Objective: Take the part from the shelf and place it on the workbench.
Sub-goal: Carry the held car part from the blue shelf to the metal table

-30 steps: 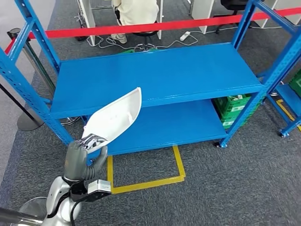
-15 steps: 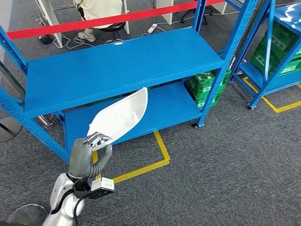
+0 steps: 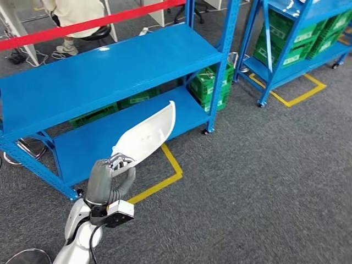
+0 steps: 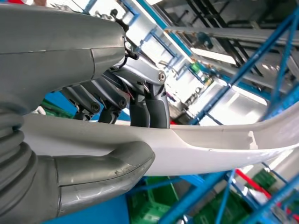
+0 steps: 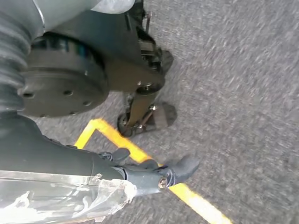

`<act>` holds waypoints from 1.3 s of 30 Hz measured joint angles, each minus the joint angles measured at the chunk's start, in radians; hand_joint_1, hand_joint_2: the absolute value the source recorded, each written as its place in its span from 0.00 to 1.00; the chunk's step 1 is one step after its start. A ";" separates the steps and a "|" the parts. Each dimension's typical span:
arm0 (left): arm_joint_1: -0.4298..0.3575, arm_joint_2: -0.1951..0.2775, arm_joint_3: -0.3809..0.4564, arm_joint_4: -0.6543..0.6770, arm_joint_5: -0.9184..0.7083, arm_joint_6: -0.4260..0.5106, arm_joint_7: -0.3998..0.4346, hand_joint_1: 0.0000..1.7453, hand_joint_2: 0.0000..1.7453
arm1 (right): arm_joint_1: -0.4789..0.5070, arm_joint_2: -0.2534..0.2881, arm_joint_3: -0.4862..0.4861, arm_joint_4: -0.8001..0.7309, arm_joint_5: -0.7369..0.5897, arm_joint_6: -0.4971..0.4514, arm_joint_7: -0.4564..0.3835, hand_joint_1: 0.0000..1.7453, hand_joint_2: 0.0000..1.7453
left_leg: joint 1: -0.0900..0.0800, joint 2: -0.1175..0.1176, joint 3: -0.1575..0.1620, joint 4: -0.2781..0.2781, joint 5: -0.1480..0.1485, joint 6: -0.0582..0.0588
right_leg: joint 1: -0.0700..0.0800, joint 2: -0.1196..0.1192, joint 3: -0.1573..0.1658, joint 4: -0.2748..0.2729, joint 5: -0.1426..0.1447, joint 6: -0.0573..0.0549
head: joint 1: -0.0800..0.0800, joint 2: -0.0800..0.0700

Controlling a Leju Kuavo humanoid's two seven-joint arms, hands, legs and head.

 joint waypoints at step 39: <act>-0.035 -0.050 -0.009 0.154 0.115 -0.031 -0.057 1.00 1.00 | 0.060 0.065 -0.109 -0.120 0.076 -0.047 0.069 0.00 1.00 | 0.002 -0.100 -0.060 0.283 -0.219 -0.021 | 0.012 0.094 -0.115 -0.005 0.106 -0.064 | -0.003 0.000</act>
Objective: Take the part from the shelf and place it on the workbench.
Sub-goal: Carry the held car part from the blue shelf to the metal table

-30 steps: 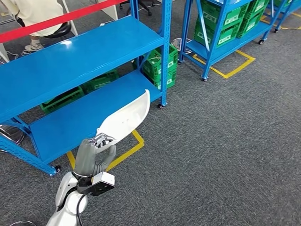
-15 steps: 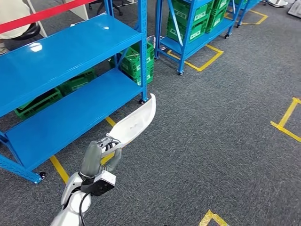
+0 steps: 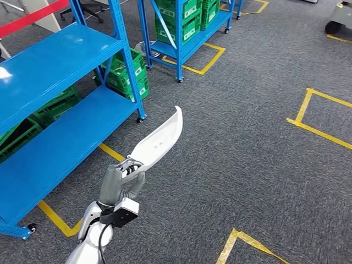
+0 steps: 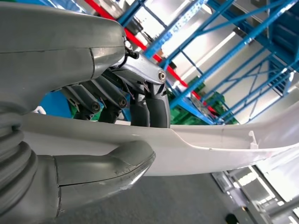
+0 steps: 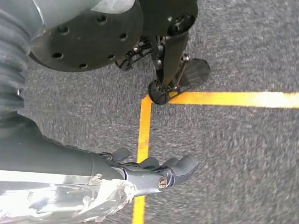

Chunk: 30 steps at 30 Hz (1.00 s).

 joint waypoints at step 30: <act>-0.035 -0.027 -0.051 0.058 0.049 -0.027 -0.019 1.00 1.00 | 0.318 0.039 0.767 -0.502 -0.518 -0.167 0.395 0.00 1.00 | 0.009 0.001 -0.026 0.021 -0.001 -0.003 | -0.006 0.011 -0.018 0.046 -0.028 0.002 | 0.005 0.000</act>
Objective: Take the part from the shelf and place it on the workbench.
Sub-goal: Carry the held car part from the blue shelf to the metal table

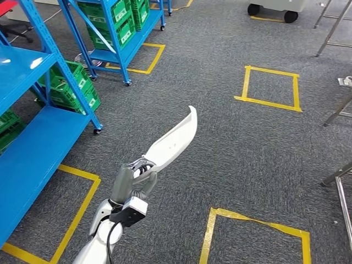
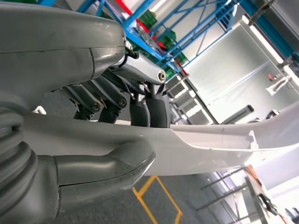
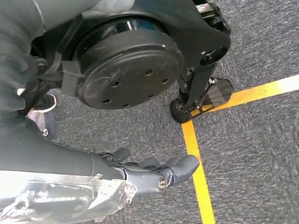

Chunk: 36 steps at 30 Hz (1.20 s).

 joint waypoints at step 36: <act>0.005 0.005 0.005 -0.010 0.010 0.003 -0.002 1.00 1.00 | 0.003 0.001 0.014 -0.031 0.037 0.031 -0.027 0.00 1.00 | 0.007 -0.063 0.096 -0.237 0.146 0.004 | 0.000 0.067 -0.001 0.011 -0.003 0.013 | -0.004 0.000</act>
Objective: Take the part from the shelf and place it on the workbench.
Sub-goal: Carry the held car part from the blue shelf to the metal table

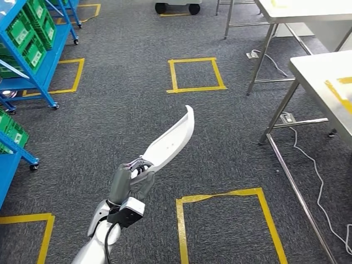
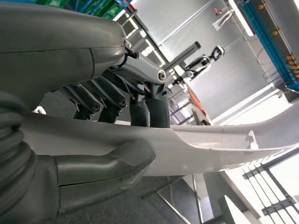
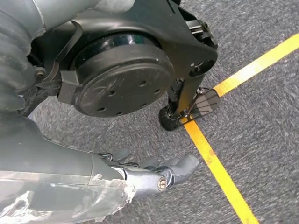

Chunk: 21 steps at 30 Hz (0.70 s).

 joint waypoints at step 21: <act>0.005 0.007 0.014 -0.018 0.011 -0.040 -0.016 1.00 1.00 | 0.070 0.000 -0.020 -0.240 -0.242 0.183 -0.363 0.00 1.00 | -0.009 0.112 0.012 0.016 -0.052 -0.006 | -0.002 -0.113 0.001 0.002 -0.012 -0.002 | 0.010 0.000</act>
